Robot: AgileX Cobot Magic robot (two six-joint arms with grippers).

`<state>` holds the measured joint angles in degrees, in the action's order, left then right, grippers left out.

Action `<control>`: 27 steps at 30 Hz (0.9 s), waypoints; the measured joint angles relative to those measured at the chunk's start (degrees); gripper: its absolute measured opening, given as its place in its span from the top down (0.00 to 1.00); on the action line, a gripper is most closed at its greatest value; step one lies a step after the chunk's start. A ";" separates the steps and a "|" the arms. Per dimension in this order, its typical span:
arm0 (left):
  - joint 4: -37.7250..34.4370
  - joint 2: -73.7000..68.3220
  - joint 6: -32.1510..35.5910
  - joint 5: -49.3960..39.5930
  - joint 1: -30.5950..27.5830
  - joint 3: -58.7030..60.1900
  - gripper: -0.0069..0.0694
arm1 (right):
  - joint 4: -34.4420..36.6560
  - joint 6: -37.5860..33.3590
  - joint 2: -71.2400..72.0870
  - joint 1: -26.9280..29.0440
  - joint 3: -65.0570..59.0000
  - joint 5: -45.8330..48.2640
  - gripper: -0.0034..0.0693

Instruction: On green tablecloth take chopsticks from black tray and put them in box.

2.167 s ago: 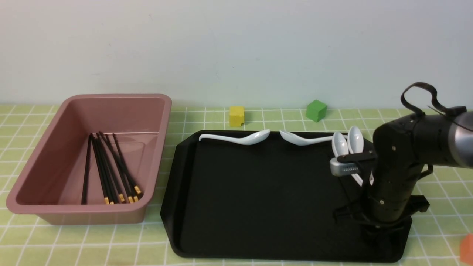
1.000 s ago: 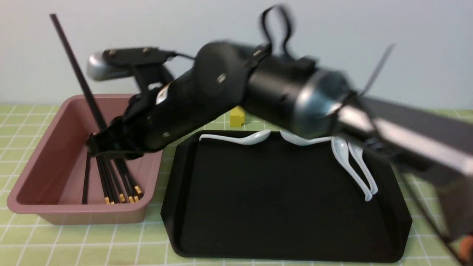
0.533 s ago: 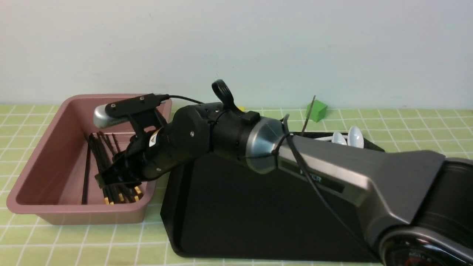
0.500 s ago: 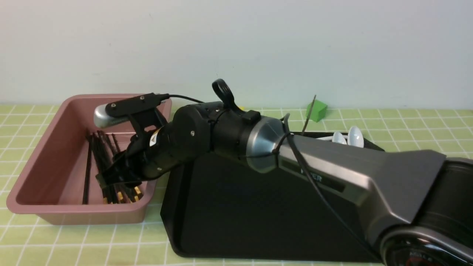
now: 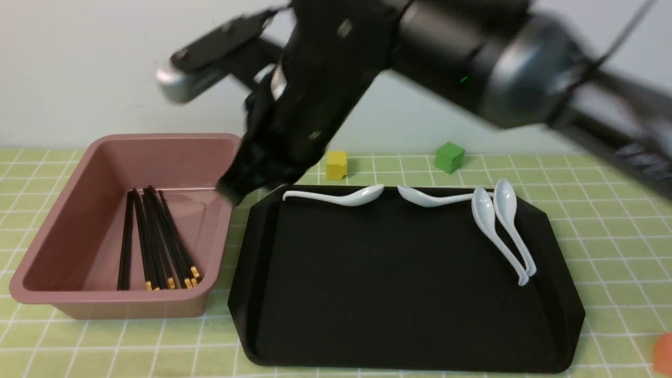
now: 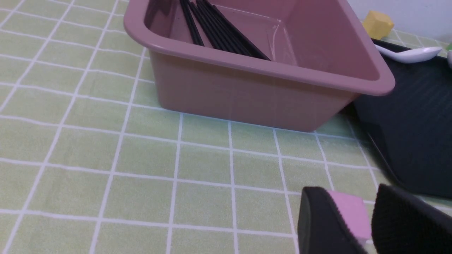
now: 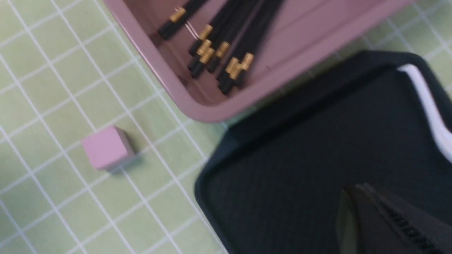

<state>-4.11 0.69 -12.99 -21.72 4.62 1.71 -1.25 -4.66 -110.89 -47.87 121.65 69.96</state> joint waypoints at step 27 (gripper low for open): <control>0.00 0.00 0.00 0.01 0.00 0.00 0.60 | -10.18 21.78 78.19 0.00 -73.39 -26.16 0.96</control>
<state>-4.11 0.69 -12.99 -21.71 4.62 1.71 -11.44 17.12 -32.69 -47.87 48.26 43.80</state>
